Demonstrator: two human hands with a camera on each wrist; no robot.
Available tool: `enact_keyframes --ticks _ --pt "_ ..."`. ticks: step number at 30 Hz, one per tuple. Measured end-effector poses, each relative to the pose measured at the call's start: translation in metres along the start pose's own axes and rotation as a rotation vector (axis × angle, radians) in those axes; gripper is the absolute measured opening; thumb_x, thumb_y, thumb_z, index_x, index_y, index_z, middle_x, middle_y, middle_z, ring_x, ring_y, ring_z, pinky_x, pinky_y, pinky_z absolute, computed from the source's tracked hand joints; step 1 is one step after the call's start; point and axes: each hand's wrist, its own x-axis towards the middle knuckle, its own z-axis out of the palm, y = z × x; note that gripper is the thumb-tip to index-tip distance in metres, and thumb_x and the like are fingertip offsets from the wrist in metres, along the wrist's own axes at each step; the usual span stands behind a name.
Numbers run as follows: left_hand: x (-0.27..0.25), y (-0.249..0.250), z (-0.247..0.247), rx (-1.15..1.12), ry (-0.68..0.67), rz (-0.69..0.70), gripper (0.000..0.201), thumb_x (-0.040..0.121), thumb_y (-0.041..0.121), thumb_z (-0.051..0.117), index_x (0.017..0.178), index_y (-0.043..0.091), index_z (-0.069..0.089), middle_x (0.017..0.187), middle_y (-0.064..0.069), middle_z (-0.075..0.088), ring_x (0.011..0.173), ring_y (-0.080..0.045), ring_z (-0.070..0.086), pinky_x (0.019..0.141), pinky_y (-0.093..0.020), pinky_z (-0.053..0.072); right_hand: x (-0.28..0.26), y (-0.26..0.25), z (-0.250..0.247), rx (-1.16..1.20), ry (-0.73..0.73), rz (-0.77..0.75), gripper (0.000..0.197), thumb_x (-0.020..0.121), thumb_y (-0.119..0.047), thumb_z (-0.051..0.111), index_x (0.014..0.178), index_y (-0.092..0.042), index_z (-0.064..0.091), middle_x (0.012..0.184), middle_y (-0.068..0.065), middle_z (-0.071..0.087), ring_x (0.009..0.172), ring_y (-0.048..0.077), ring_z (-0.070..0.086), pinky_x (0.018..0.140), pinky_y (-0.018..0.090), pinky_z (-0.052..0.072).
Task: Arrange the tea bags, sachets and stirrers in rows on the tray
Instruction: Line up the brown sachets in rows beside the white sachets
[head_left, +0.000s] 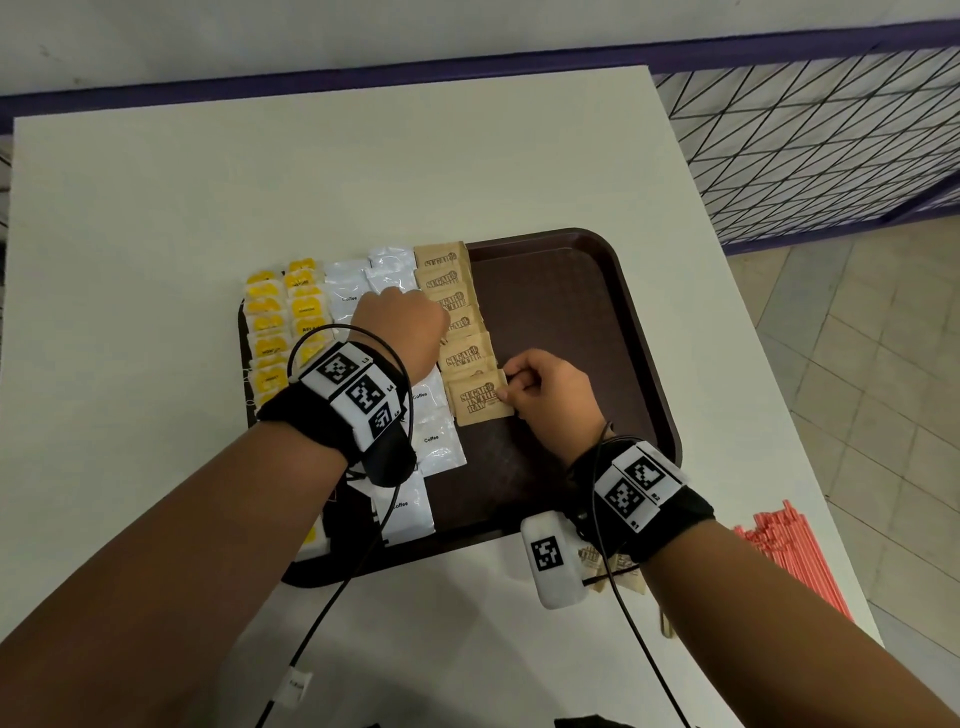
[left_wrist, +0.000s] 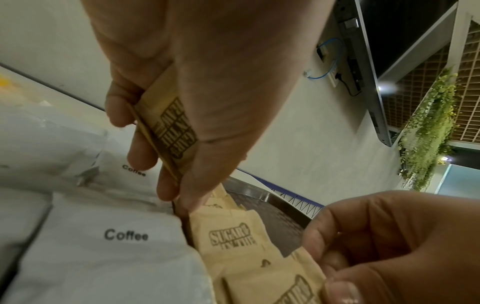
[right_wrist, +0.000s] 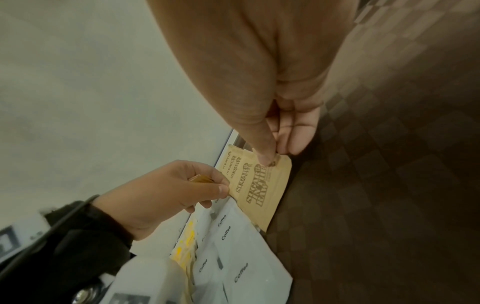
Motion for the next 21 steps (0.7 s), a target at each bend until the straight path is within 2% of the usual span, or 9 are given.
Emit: enact_keyframes --ticks 7,9,11,12,14,16,18,19,21 --pt "0.001 0.000 -0.002 0.029 -0.010 0.007 0.022 0.093 0.019 0.048 0.107 0.022 0.064 0.101 -0.005 0.060 0.097 -0.029 0.056 0.080 -0.039 0.042 0.001 0.004 0.003 -0.011 -0.003 -0.009 0.018 0.076 -0.008 0.073 0.086 -0.013 0.059 0.069 0.001 0.062 0.066 0.014 0.059 0.077 0.038 0.055" --pt "0.002 0.000 -0.003 0.017 -0.010 0.004 0.022 0.093 0.018 0.047 0.106 0.021 0.065 0.100 -0.005 0.059 0.096 -0.029 0.055 0.079 -0.038 0.041 0.002 0.003 0.003 -0.013 -0.006 -0.006 0.020 0.076 -0.008 0.074 0.087 -0.013 0.059 0.072 0.004 0.064 0.066 0.014 0.058 0.076 0.031 0.054" --pt "0.000 0.000 -0.006 -0.008 0.003 0.002 0.023 0.093 0.018 0.047 0.106 0.022 0.065 0.100 -0.005 0.060 0.096 -0.029 0.056 0.079 -0.038 0.041 0.002 0.002 0.000 -0.034 -0.008 -0.014 0.021 0.075 -0.009 0.075 0.089 -0.011 0.060 0.074 0.003 0.063 0.065 0.010 0.056 0.070 0.014 0.048" --pt "-0.001 0.000 -0.008 -0.029 0.014 -0.001 0.023 0.093 0.019 0.047 0.106 0.023 0.065 0.101 -0.006 0.060 0.096 -0.030 0.056 0.080 -0.038 0.042 0.001 0.001 -0.001 -0.049 -0.005 -0.017 0.021 0.075 -0.010 0.075 0.090 -0.010 0.060 0.075 0.002 0.062 0.065 0.008 0.055 0.067 0.009 0.045" --pt "-0.006 -0.003 -0.012 -0.118 0.063 -0.015 0.022 0.093 0.021 0.048 0.107 0.026 0.065 0.104 -0.006 0.061 0.097 -0.030 0.057 0.083 -0.039 0.044 -0.001 -0.001 -0.004 -0.090 0.020 -0.026 0.019 0.076 -0.013 0.074 0.090 -0.011 0.062 0.074 -0.001 0.061 0.066 0.007 0.053 0.067 0.009 0.043" --pt "-0.018 -0.006 -0.014 -0.442 0.162 -0.043 0.023 0.093 0.019 0.050 0.111 0.026 0.064 0.108 -0.004 0.063 0.098 -0.024 0.059 0.085 -0.033 0.047 -0.005 -0.006 -0.009 -0.084 0.073 -0.043 0.013 0.079 -0.016 0.072 0.088 -0.014 0.063 0.073 -0.004 0.060 0.066 0.006 0.054 0.071 0.016 0.046" --pt "-0.039 -0.002 -0.015 -1.019 0.234 -0.077 0.025 0.095 0.017 0.049 0.115 0.023 0.062 0.105 0.000 0.068 0.093 -0.011 0.065 0.082 -0.021 0.050 -0.013 -0.011 -0.014 0.044 0.066 -0.051 0.008 0.082 -0.016 0.068 0.089 -0.017 0.064 0.077 -0.003 0.063 0.069 0.009 0.059 0.075 0.022 0.052" --pt "-0.051 0.005 -0.015 -1.264 0.247 -0.090 0.024 0.095 0.017 0.049 0.115 0.023 0.062 0.102 0.003 0.070 0.092 -0.007 0.066 0.081 -0.020 0.052 -0.018 -0.014 -0.016 0.164 0.014 -0.039 0.011 0.083 -0.016 0.067 0.094 -0.017 0.065 0.083 0.001 0.066 0.076 0.013 0.064 0.078 0.029 0.055" --pt "-0.074 0.025 -0.007 -1.535 0.240 -0.112 0.024 0.096 0.018 0.048 0.113 0.022 0.063 0.105 0.005 0.071 0.100 -0.004 0.065 0.086 -0.025 0.052 -0.036 -0.022 -0.015 0.496 -0.168 0.048 0.020 0.088 -0.013 0.061 0.108 -0.015 0.060 0.097 0.010 0.066 0.090 0.020 0.066 0.080 0.040 0.058"
